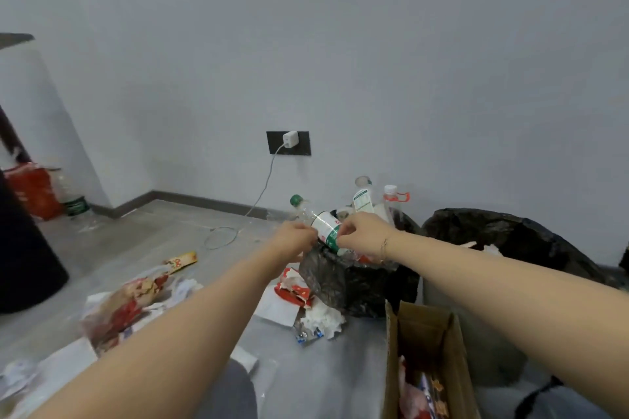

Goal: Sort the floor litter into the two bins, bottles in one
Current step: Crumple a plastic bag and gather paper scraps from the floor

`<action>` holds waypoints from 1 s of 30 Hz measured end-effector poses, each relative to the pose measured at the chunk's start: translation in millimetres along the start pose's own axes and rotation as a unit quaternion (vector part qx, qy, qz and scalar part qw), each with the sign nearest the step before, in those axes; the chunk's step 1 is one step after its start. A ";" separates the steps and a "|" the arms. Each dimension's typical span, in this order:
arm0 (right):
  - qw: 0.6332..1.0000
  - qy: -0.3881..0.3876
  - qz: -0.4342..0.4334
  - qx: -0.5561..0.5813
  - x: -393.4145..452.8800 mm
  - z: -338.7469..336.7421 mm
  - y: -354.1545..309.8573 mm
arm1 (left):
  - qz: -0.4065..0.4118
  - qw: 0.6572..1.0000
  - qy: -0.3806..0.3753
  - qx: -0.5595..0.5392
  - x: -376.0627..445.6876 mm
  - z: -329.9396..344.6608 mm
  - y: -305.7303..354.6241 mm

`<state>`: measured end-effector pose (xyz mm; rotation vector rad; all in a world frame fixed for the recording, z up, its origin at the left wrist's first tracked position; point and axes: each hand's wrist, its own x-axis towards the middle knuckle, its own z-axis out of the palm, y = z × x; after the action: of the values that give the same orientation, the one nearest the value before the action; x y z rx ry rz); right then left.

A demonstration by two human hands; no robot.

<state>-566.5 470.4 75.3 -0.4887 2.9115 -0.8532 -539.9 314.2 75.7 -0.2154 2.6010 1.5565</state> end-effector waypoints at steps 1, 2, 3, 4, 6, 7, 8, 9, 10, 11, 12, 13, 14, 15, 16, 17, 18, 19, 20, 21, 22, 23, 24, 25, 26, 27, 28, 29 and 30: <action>1.000 -0.014 -0.001 -0.016 -0.8 6.8 -0.1 | 0.000 1.000 0.005 -0.013 -2.6 -3.8 -9.7; 0.999 -0.026 -0.003 -0.031 -1.1 13.0 0.3 | 0.000 1.000 0.010 -0.023 -5.1 -7.1 -19.9; 0.999 -0.039 -0.002 -0.035 -1.4 17.0 0.8 | -0.003 0.999 0.014 -0.032 -7.4 -9.7 -29.0; 0.998 -0.056 -0.005 -0.032 -0.3 22.7 -0.6 | -0.009 0.999 0.014 -0.036 -10.0 -13.8 -41.0; 0.996 -0.093 -0.014 -0.010 2.2 29.3 -1.7 | -0.013 0.999 0.007 -0.042 -12.5 -18.9 -62.5; 0.994 -0.108 -0.016 0.003 3.7 32.1 -3.4 | -0.014 0.999 0.001 -0.047 -13.0 -21.5 -72.6; 0.992 -0.123 -0.014 0.013 6.7 38.4 -5.2 | -0.019 0.998 -0.006 -0.056 -13.2 -24.9 -85.0; 0.991 -0.133 -0.013 0.021 7.7 43.3 -6.9 | -0.024 0.998 -0.008 -0.063 -13.3 -27.2 -95.2; 0.990 -0.142 -0.013 0.023 9.1 49.1 -8.6 | -0.028 0.997 -0.008 -0.071 -12.3 -30.2 -104.9; 0.987 -0.158 -0.013 0.019 13.6 60.2 -11.3 | -0.035 0.996 -0.007 -0.078 -9.7 -34.3 -118.5; 0.984 -0.176 -0.015 0.013 17.2 69.8 -14.1 | -0.038 0.996 -0.004 -0.080 -7.0 -38.2 -129.4; 0.981 -0.195 -0.016 0.008 22.5 83.2 -17.5 | -0.039 0.996 -0.002 -0.078 -3.6 -43.0 -142.3; 0.978 -0.208 -0.015 0.002 27.2 95.6 -20.4 | -0.038 0.997 0.003 -0.073 -1.2 -47.0 -152.8; 0.976 -0.215 -0.015 -0.007 32.1 107.6 -24.1 | -0.035 0.997 0.009 -0.063 1.3 -51.2 -162.7; 0.975 -0.221 -0.013 -0.017 40.1 125.6 -28.0 | -0.037 0.998 0.013 -0.049 5.0 -57.0 -177.2; 0.975 -0.218 -0.013 -0.028 45.3 139.8 -31.9 | -0.037 0.999 0.017 -0.028 7.6 -61.7 -188.7; 0.976 -0.216 -0.011 -0.038 50.0 155.6 -35.1 | -0.037 0.999 0.018 -0.009 10.4 -66.1 -201.4; 0.976 -0.214 -0.005 -0.044 53.8 173.0 -38.4 | -0.041 0.999 0.019 0.010 13.3 -69.8 -216.5; 0.976 -0.211 0.002 -0.048 54.9 188.4 -40.2 | -0.041 0.998 0.020 0.032 14.8 -72.6 -229.5; 0.976 -0.212 0.011 -0.046 54.7 202.1 -41.9 | -0.043 0.997 0.020 0.054 16.4 -74.5 -241.4; 0.975 -0.218 0.021 -0.040 56.2 221.0 -43.6 | -0.050 0.996 0.023 0.076 19.6 -76.3 -258.9; 0.975 -0.217 0.028 -0.035 55.4 234.4 -44.4 | -0.054 0.994 0.031 0.094 22.2 -76.6 -271.1; 0.975 -0.215 0.037 -0.030 55.4 250.3 -44.2 | -0.062 0.992 0.040 0.102 26.0 -76.1 -286.1; 0.976 -0.210 0.049 -0.023 54.9 262.6 -44.0 | -0.074 0.991 0.051 0.103 29.3 -74.9 -297.9; 0.977 -0.202 0.061 -0.021 54.9 272.9 -42.7 | -0.085 0.989 0.062 0.105 32.7 -72.7 -307.1; 0.978 -0.195 0.073 -0.022 56.2 282.9 -41.0 | -0.099 0.987 0.066 0.107 36.5 -69.8 -316.9; 0.979 -0.184 0.089 -0.021 57.8 290.7 -38.4 | -0.113 0.985 0.069 0.111 40.2 -65.9 -325.0; 0.980 -0.169 0.109 -0.006 58.4 294.8 -35.0 | -0.121 0.984 0.069 0.115 43.3 -61.3 -330.8; 0.979 -0.151 0.134 0.021 58.7 298.0 -30.7 | -0.125 0.982 0.071 0.119 46.3 -56.4 -336.3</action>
<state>-567.8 273.8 -158.3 -0.1942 2.5957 -0.7291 -528.0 104.4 -196.8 -0.6256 2.7061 1.1772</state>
